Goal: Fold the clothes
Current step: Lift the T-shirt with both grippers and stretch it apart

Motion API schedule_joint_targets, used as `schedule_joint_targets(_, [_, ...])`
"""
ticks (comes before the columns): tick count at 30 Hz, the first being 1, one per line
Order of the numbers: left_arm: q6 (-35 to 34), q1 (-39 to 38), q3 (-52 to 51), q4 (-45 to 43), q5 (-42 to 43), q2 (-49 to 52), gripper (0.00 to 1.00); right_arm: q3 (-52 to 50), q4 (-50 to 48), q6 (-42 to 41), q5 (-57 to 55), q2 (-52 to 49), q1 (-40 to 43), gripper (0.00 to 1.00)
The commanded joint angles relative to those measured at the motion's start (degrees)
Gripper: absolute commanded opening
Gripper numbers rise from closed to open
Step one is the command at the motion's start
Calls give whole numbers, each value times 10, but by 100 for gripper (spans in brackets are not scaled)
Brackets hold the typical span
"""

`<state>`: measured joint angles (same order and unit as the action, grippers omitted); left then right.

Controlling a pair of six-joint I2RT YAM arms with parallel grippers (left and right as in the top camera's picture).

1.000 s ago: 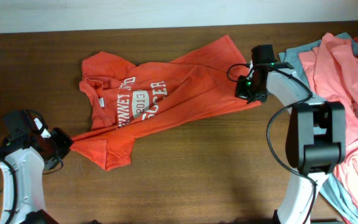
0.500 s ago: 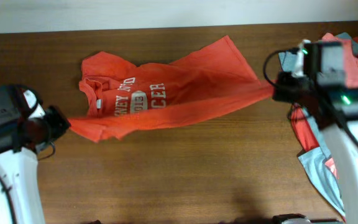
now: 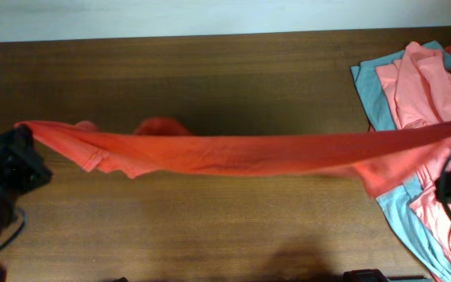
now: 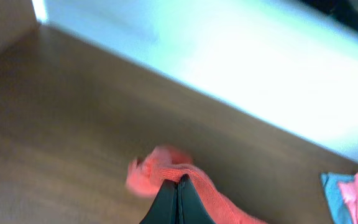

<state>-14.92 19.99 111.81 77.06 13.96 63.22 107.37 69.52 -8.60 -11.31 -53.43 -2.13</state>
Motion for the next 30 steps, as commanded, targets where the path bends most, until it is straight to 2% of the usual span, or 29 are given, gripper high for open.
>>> schedule_joint_targets(1, [11,0,65,12,7,-5,0,24,8,29,-30,-14,0,4])
schedule_joint_targets(5, [18,0,85,11,7,-3,0,24,14,40,-29,-36,0,4])
schedule_joint_targets(10, [18,0,77,23,7,31,0,24,36,52,-28,-112,0,4])
schedule_joint_targets(18, [17,0,59,-26,21,199,0,24,24,69,20,-339,0,4])
schedule_joint_targets(21, [17,-12,59,-119,33,296,0,25,-40,66,23,-437,0,4])
schedule_joint_targets(23, [18,-23,59,-210,51,353,0,33,-93,62,23,-475,0,4])
schedule_joint_targets(25, [18,-32,71,-338,95,408,0,65,-135,31,21,-495,0,4])
schedule_joint_targets(28, [18,-32,120,-407,104,427,0,134,-150,19,16,-495,0,4])
schedule_joint_targets(30, [22,-29,203,-420,96,427,0,218,-136,19,14,-495,0,4])
